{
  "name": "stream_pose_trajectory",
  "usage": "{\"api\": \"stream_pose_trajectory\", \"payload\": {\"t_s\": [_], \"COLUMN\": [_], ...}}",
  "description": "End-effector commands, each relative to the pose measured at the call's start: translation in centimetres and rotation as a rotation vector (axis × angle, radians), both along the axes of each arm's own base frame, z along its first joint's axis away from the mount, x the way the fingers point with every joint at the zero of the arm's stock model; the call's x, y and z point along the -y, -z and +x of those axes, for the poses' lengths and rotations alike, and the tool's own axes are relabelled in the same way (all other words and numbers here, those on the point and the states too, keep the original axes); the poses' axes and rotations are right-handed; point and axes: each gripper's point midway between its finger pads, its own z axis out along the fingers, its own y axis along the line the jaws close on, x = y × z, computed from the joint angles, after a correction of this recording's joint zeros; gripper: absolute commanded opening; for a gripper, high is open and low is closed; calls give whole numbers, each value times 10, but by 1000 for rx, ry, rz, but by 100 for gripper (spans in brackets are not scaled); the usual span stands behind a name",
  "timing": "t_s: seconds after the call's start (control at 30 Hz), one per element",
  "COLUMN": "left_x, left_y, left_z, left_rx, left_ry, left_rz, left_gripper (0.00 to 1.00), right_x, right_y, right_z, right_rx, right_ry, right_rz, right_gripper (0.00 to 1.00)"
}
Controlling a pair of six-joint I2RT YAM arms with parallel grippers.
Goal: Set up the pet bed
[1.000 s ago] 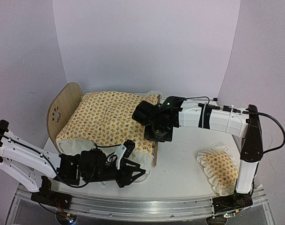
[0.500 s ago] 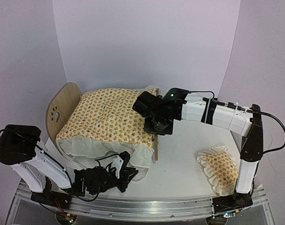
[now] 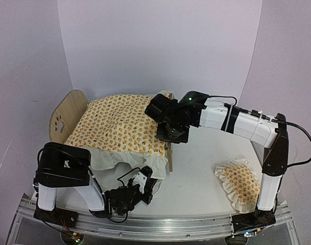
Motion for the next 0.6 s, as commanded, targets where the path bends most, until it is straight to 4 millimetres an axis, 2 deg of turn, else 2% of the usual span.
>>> {"api": "stream_pose_trajectory", "payload": {"t_s": [0.0, 0.2, 0.3, 0.43, 0.57], "left_x": [4, 21, 21, 22, 22], "left_y": [-21, -15, -6, 4, 10], "left_z": [26, 48, 58, 68, 80], "left_rx": [66, 95, 88, 80, 85], "left_ry": [-77, -115, -153, -175, -214], "left_rz": [-118, -123, -125, -124, -123], "left_gripper": [13, 20, 27, 30, 37], "right_x": [-28, -28, -29, -31, -32], "right_y": [-156, -160, -162, -164, -163], "right_z": [14, 12, 11, 11, 10], "right_rx": [246, 239, 234, 229, 226], "right_ry": [51, 54, 55, 48, 45], "right_rz": [522, 544, 559, 565, 569], "right_gripper": [0, 0, 0, 0, 0]}}
